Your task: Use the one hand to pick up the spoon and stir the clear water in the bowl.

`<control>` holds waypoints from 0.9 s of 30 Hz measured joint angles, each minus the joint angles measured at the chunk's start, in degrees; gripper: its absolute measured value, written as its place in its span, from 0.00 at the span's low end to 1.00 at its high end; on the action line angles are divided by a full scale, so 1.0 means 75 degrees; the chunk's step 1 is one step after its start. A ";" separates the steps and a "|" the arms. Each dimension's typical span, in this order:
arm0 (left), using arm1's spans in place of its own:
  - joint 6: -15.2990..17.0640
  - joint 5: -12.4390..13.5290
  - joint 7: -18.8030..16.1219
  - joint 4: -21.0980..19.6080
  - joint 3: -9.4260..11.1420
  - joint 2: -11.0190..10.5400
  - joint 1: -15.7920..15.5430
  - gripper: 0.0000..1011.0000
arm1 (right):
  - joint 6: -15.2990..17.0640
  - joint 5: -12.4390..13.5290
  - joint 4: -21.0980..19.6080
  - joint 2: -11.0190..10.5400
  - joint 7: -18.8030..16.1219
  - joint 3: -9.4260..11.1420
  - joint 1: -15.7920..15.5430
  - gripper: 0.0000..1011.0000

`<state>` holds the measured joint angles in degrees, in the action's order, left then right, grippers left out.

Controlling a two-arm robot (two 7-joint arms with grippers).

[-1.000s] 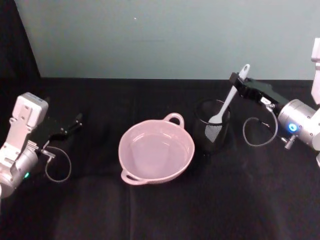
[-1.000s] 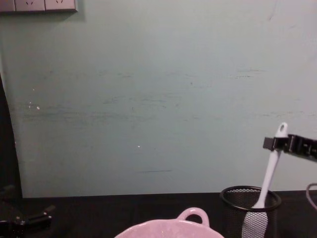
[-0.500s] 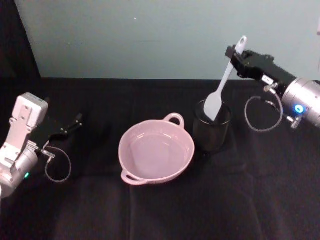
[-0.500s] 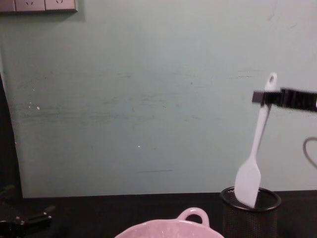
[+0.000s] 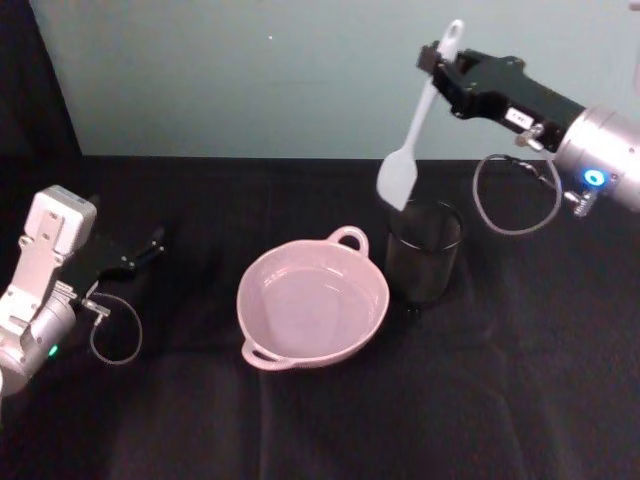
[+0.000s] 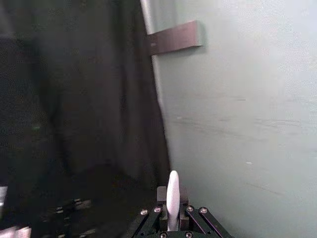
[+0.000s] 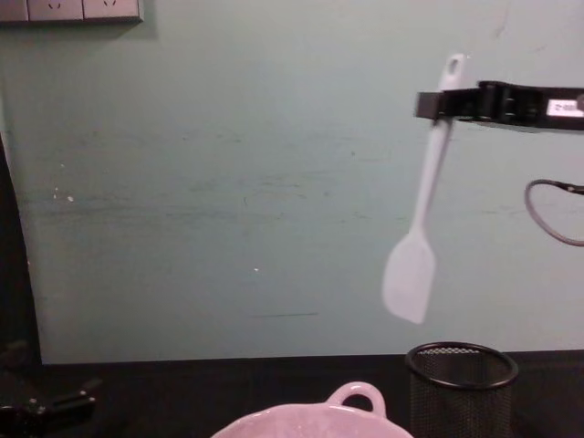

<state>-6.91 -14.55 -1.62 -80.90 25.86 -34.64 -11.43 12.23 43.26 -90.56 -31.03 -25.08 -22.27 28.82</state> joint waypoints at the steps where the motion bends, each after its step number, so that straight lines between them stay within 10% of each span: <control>1: 0.0000 0.0000 0.0000 0.0000 0.0000 0.0000 0.0000 1.00 | 0.0015 0.0030 -0.0032 0.0002 -0.0130 -0.0098 0.0045 0.12; 11: 0.0000 0.0000 0.0000 0.0000 0.0000 0.0000 0.0000 1.00 | -0.0325 -0.0151 0.0105 0.0101 -0.0745 -0.0832 0.0253 0.12; 27: 0.0000 0.0000 0.0000 0.0000 0.0000 0.0000 -0.0001 1.00 | -0.2301 -0.1404 0.1645 0.0677 -0.1707 -0.1591 0.0147 0.12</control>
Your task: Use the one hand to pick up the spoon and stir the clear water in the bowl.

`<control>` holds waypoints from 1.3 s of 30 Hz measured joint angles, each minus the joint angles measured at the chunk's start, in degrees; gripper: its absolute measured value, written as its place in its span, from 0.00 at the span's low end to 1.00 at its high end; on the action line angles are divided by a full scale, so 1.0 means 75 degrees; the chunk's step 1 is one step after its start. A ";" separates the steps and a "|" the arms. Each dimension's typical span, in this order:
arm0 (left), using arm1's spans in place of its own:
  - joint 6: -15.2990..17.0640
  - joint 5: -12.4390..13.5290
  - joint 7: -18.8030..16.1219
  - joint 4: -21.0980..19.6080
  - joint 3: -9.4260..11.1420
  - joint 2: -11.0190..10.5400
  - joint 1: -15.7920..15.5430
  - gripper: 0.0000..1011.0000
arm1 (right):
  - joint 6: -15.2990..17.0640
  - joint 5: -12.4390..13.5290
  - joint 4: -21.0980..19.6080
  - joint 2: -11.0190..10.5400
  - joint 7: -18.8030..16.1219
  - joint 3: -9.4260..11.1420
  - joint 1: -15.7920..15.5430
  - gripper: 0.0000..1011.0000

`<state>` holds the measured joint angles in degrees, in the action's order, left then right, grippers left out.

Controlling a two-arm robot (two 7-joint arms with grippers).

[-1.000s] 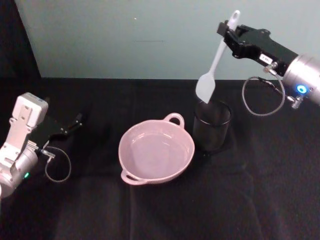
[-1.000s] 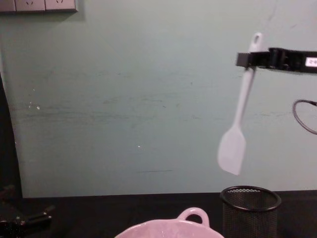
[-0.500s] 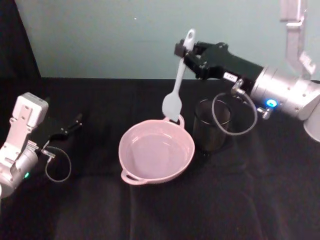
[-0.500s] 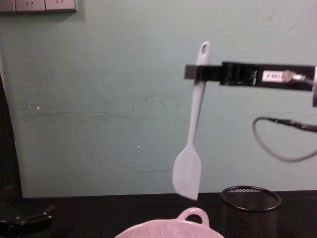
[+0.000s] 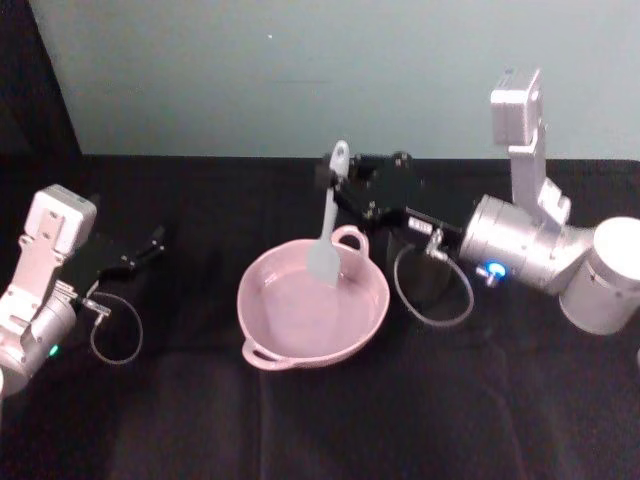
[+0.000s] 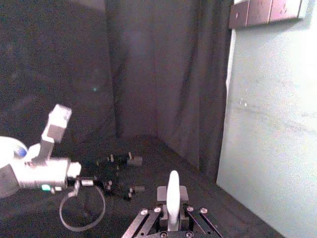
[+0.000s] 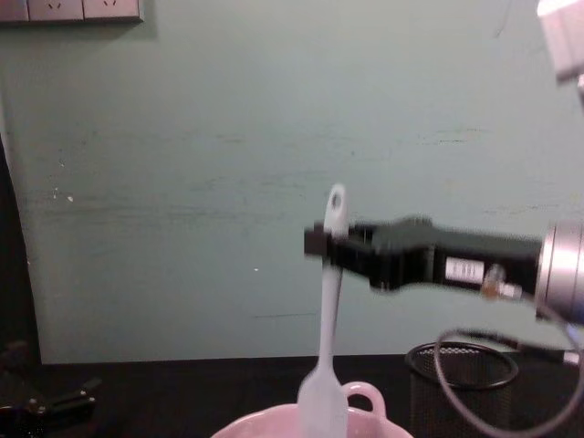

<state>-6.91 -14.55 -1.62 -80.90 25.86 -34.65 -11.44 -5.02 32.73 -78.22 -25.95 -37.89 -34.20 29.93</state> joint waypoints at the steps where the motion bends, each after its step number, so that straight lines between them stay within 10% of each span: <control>1: 0.0000 0.0000 0.0000 0.0000 0.0000 0.0000 0.0000 1.00 | 0.0000 0.0000 0.0000 0.0000 0.0000 0.0000 0.0000 0.12; 10: 0.0000 0.0000 0.0000 0.0000 0.0000 0.0000 0.0000 1.00 | -0.0351 -0.0428 0.0513 0.0159 -0.0161 -0.0095 -0.0150 0.12; 25: 0.0000 0.0000 0.0000 0.0000 0.0000 0.0000 0.0000 1.00 | -0.0025 -0.0007 0.0133 0.0122 -0.0752 -0.0018 -0.0561 0.12; 39: 0.0000 0.0000 0.0000 0.0000 0.0000 0.0000 0.0001 1.00 | -0.1011 -0.0338 0.0966 0.1071 -0.0436 -0.0097 -0.0469 0.12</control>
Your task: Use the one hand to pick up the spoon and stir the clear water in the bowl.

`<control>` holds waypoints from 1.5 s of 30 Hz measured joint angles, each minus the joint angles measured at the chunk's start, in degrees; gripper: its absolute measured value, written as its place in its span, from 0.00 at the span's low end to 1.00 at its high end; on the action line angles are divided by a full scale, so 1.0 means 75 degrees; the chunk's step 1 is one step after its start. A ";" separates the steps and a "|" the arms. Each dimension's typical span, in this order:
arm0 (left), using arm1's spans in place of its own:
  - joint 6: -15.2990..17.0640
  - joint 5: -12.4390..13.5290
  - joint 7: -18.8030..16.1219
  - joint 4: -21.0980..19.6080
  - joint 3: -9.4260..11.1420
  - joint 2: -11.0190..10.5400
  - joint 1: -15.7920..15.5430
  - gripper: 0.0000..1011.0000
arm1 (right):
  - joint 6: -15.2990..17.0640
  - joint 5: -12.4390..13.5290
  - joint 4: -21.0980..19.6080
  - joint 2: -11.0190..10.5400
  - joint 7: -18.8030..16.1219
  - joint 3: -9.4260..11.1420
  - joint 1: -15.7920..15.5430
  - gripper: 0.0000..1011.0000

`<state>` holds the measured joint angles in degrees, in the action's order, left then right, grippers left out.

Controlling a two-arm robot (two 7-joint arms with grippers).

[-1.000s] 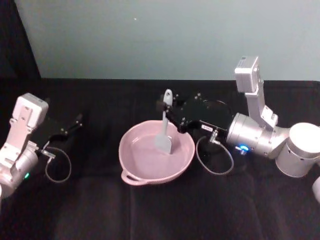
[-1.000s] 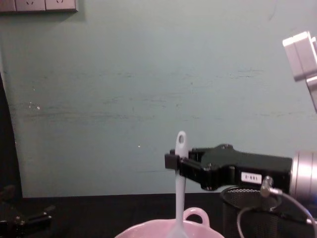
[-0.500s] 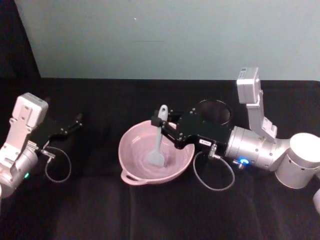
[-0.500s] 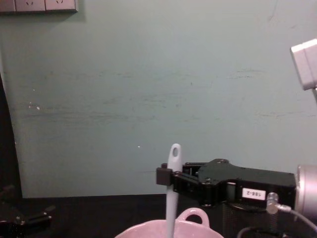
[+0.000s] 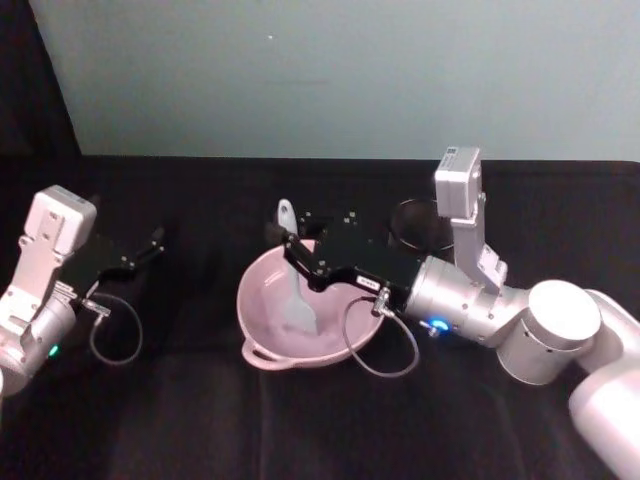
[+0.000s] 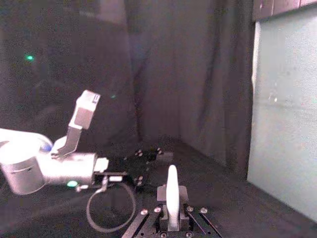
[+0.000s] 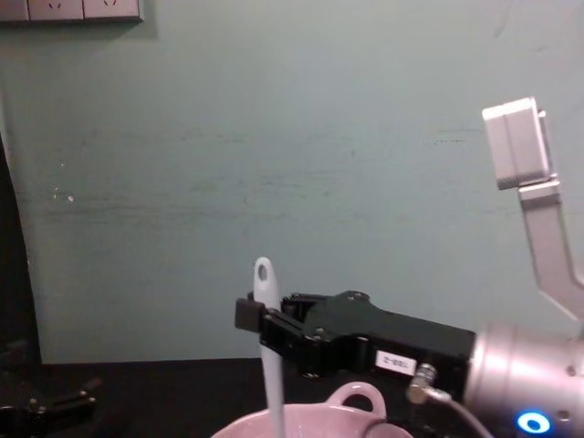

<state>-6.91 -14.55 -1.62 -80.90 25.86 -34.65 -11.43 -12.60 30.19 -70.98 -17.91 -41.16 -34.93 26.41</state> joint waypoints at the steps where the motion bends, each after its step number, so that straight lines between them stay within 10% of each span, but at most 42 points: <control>1: 0.0000 0.0000 0.0000 0.0001 0.0000 0.0000 0.0000 1.00 | -0.0074 -0.0034 0.0072 0.0068 0.0032 0.0016 0.0010 0.12; 22: 0.0000 0.0000 0.0000 0.0000 0.0000 0.0000 -0.0001 1.00 | -0.0851 -0.0617 0.1113 0.0725 0.0562 0.0572 0.0355 0.12; 32: 0.0000 0.0000 0.0000 0.0000 -0.0001 0.0000 0.0000 1.00 | -0.0743 -0.0758 0.0732 0.0385 0.0541 0.0841 0.0125 0.12; 45: 0.0000 0.0000 0.0000 0.0000 0.0000 0.0000 -0.0001 1.00 | 0.0383 -0.0046 -0.0713 -0.0378 -0.0109 0.0788 -0.0523 0.12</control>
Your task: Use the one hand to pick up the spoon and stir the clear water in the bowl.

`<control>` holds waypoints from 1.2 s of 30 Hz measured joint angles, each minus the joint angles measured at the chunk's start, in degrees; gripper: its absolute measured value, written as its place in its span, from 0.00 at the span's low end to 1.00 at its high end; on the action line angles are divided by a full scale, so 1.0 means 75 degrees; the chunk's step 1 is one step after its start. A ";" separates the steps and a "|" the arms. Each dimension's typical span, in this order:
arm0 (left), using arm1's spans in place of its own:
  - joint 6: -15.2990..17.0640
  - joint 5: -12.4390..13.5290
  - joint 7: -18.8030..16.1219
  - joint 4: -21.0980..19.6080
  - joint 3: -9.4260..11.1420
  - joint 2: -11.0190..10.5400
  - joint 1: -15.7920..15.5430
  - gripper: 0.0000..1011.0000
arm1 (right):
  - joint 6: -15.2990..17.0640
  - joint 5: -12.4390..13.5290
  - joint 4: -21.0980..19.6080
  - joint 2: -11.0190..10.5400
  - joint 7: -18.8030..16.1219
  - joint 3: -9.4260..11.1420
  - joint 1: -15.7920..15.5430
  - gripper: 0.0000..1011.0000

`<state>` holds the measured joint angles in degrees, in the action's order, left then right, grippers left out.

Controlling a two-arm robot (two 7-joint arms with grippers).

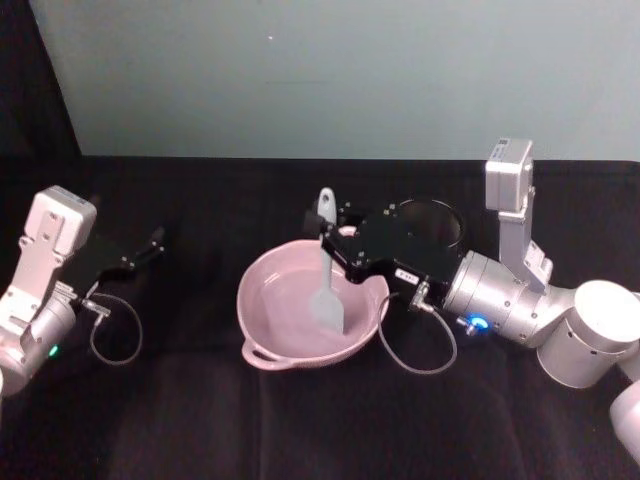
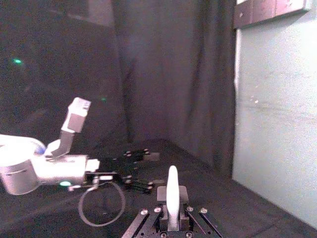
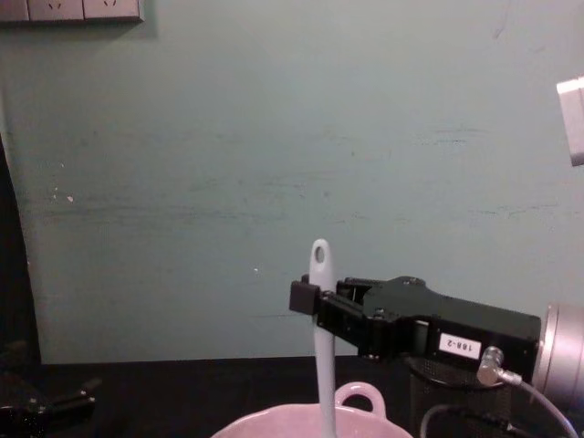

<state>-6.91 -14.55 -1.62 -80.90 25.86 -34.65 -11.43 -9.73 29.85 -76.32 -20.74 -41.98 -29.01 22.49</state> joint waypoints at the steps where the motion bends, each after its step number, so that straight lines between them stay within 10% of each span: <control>1: 0.0000 0.0000 0.0000 0.0000 0.0000 0.0000 0.0000 1.00 | 0.0097 0.0064 -0.0076 -0.0038 -0.0035 -0.0049 -0.0030 0.12; 17: 0.0000 0.0000 0.0000 0.0000 0.0000 0.0000 0.0000 1.00 | 0.0150 0.0191 0.0113 0.0372 0.0120 -0.0609 0.0104 0.12; 36: 0.0000 0.0000 0.0000 0.0000 0.0000 0.0000 0.0000 1.00 | -0.1409 -0.0520 0.2314 0.1746 0.1015 -0.0282 0.0925 0.12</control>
<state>-6.91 -14.55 -1.62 -80.90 25.86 -34.64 -11.43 -20.30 25.95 -58.97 -7.65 -34.36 -31.13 29.43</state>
